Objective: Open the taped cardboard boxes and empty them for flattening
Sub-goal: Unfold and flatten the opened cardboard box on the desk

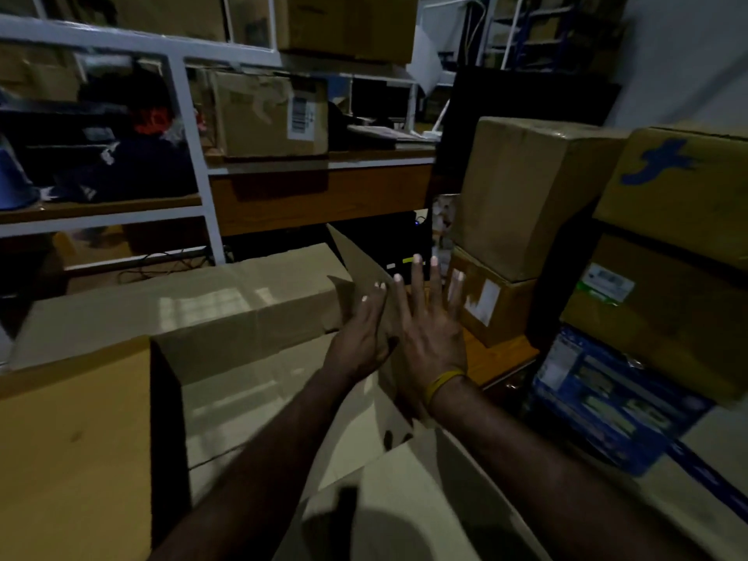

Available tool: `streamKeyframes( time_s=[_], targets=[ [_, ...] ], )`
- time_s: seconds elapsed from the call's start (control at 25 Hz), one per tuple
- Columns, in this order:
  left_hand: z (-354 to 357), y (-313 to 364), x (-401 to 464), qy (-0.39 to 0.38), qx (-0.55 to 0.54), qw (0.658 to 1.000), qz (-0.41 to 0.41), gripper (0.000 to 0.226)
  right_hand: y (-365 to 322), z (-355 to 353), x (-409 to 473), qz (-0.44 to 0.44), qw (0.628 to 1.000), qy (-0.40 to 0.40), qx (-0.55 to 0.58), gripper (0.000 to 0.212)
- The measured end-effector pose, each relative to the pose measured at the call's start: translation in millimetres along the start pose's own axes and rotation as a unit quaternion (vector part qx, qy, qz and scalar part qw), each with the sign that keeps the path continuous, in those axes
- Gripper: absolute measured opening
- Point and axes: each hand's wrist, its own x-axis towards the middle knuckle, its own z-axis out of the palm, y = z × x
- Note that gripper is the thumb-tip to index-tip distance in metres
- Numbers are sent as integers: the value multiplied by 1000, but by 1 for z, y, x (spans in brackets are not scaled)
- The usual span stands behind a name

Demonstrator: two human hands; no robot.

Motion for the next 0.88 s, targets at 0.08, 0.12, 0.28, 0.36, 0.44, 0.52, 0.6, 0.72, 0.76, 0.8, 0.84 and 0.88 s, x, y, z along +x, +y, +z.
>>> streamKeyframes(
  time_s=[0.08, 0.12, 0.28, 0.36, 0.44, 0.52, 0.6, 0.72, 0.76, 0.8, 0.84, 0.88],
  targets=[
    [12, 2, 6, -18, -7, 1000, 10, 97, -3, 11, -9, 15, 999, -3, -30, 77],
    [19, 1, 9, -32, -2, 999, 22, 98, -4, 17, -15, 24, 999, -22, -33, 77],
    [43, 4, 18, -110, 85, 988, 66, 104, 1, 57, -39, 53, 992, -118, -6, 70],
    [52, 8, 21, -141, 117, 981, 58, 101, 8, 68, -45, 53, 987, -152, 11, 70],
    [57, 11, 22, -166, 146, 974, 53, 103, 13, 81, -48, 55, 984, -170, 18, 70],
    [66, 8, 25, -192, 175, 964, 57, 103, 18, 94, -48, 59, 980, -188, 33, 65],
    [74, 8, 27, -217, 192, 956, 56, 99, 21, 104, -47, 66, 975, -206, 48, 60],
    [81, 8, 28, -225, 183, 956, 45, 88, 21, 114, -45, 59, 973, -219, 47, 54],
    [84, 7, 28, -218, 166, 961, 41, 84, 19, 117, -44, 64, 973, -217, 50, 53],
    [86, 8, 28, -209, 149, 966, 37, 79, 18, 120, -44, 78, 972, -213, 58, 51],
    [88, 9, 28, -199, 130, 971, 33, 75, 16, 120, -42, 90, 970, -214, 74, 48],
    [91, 11, 29, -191, 113, 975, 29, 69, 16, 121, -42, 95, 964, -229, 94, 44]
  ],
)
